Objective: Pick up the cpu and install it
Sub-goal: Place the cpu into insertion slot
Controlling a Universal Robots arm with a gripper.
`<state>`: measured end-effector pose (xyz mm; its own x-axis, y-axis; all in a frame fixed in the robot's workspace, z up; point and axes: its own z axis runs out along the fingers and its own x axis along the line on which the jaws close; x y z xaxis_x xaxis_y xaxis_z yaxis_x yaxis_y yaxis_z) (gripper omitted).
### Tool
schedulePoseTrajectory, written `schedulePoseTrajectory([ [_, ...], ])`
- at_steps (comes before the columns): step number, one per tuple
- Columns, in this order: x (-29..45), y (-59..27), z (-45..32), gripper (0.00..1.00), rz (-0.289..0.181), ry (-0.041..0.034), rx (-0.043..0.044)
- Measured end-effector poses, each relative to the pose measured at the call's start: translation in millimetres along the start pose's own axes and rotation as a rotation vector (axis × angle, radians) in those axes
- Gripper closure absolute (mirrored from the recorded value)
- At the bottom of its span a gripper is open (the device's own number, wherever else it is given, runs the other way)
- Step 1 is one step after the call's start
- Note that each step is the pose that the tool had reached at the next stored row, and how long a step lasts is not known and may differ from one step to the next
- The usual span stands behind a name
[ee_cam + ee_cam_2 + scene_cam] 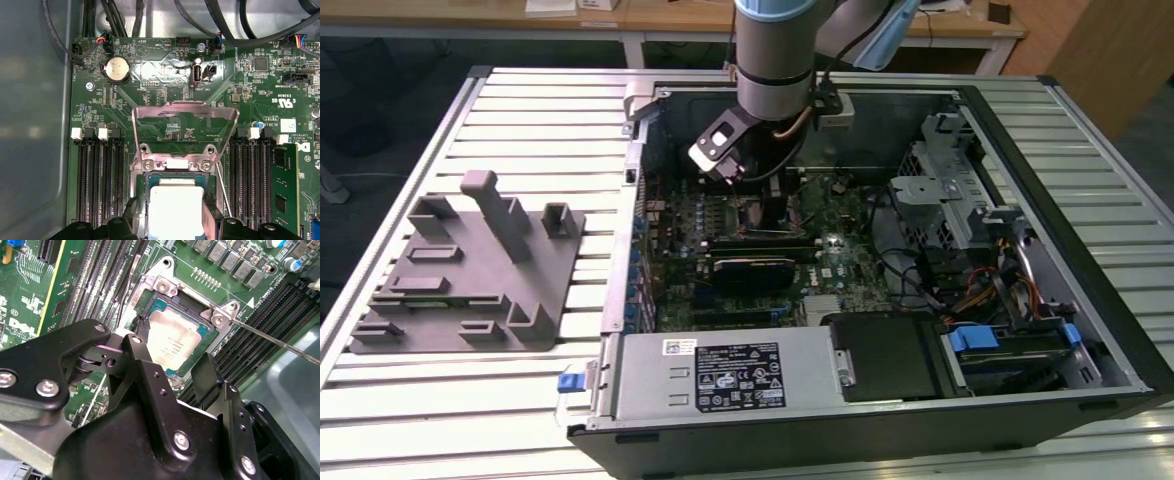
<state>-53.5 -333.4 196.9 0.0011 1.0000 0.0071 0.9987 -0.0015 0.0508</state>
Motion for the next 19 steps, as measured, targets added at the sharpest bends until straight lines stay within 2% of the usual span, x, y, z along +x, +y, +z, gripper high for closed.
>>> schedulePoseTrajectory([
  [17, 0.0, 0.1, -1.7, 0.39, 0.0, -0.0002, 0.0],
  [18, 0.0, 0.1, -1.7, 0.4, 0.0, -0.0002, 0.0],
  [19, 0.0, 0.1, -1.7, 0.47, 0.0, -0.0002, 0.0],
])
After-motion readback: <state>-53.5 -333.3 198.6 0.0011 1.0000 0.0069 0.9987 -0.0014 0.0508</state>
